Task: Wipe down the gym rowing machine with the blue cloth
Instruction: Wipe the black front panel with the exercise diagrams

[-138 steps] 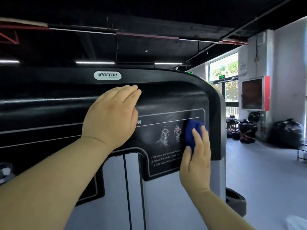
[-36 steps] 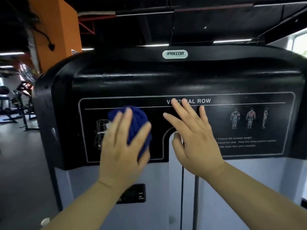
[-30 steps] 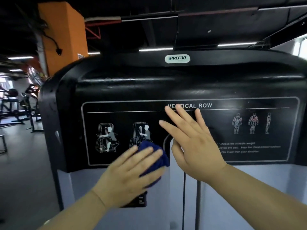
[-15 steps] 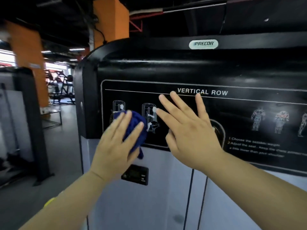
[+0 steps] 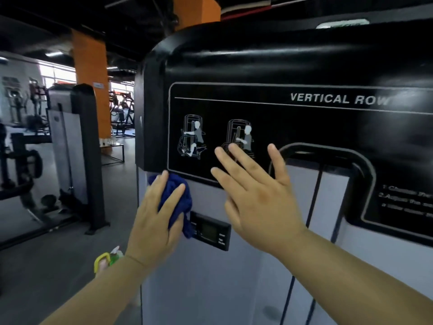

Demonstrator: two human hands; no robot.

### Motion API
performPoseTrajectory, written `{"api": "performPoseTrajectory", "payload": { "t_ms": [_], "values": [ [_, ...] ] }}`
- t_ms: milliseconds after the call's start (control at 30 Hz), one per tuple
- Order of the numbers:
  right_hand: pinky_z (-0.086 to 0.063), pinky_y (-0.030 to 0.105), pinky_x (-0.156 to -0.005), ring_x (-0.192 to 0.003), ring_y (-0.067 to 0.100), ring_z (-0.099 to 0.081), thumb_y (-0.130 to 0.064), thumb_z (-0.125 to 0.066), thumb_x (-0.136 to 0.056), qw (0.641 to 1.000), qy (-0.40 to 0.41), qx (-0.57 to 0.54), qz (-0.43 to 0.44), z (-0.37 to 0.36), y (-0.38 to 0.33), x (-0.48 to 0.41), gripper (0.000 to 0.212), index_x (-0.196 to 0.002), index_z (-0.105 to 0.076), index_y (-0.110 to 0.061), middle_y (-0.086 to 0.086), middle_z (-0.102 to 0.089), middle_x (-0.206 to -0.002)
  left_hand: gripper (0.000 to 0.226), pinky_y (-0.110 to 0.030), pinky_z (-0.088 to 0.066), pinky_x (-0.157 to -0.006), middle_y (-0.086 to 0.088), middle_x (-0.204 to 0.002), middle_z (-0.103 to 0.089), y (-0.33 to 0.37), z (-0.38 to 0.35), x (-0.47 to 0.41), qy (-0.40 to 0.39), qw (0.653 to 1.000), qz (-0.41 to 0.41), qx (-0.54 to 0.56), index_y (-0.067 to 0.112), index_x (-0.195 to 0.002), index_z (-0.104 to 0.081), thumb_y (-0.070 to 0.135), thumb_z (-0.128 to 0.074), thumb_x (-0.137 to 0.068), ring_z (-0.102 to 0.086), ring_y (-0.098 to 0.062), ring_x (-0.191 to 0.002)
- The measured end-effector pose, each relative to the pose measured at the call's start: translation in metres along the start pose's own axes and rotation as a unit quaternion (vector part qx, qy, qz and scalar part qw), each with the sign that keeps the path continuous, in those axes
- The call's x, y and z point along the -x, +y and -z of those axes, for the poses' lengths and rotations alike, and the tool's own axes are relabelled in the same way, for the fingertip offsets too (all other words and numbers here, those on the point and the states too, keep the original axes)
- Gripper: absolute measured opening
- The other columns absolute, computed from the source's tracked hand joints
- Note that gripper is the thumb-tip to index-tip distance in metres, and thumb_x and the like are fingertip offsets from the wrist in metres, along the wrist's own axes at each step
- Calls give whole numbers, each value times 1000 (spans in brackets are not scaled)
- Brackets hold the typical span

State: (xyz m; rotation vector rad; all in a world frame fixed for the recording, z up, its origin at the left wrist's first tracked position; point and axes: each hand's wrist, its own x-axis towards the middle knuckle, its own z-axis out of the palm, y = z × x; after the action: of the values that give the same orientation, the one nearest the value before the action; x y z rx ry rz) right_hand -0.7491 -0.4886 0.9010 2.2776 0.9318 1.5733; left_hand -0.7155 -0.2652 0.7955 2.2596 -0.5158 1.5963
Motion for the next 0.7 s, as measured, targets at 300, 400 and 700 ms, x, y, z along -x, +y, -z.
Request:
{"api": "performPoseTrajectory", "payload": {
  "t_ms": [300, 400, 700],
  "values": [
    [-8, 47, -121, -138, 19, -44, -20, -48, -90, 992, 111, -62, -22, -22, -12, 20, 33, -111, -74, -19, -2, -58, -139, 45, -47, -25, -117, -2, -161, -13, 7, -44, 68, 67, 997, 32, 32, 21, -142, -39, 24, -42, -97, -15, -22, -150],
    [-7, 47, -121, -139, 19, -42, -18, -46, -92, 992, 114, -50, -4, -33, -15, 39, 36, -116, -72, -18, -1, -56, -141, 41, -44, -26, -116, 4, -162, -12, 5, -48, 89, 58, 997, 11, 45, 28, -142, -35, 33, -37, -102, -22, -30, -145],
    [8, 50, -119, -144, 19, -33, -26, -37, -92, 992, 118, -38, -3, -43, -18, 59, 46, -127, -65, -19, 0, -52, -146, 42, -8, -15, -111, -3, -155, -33, 34, -41, 3, 193, 973, 65, 108, 29, -137, -50, 31, -42, -96, -28, -16, -143]
  ]
}}
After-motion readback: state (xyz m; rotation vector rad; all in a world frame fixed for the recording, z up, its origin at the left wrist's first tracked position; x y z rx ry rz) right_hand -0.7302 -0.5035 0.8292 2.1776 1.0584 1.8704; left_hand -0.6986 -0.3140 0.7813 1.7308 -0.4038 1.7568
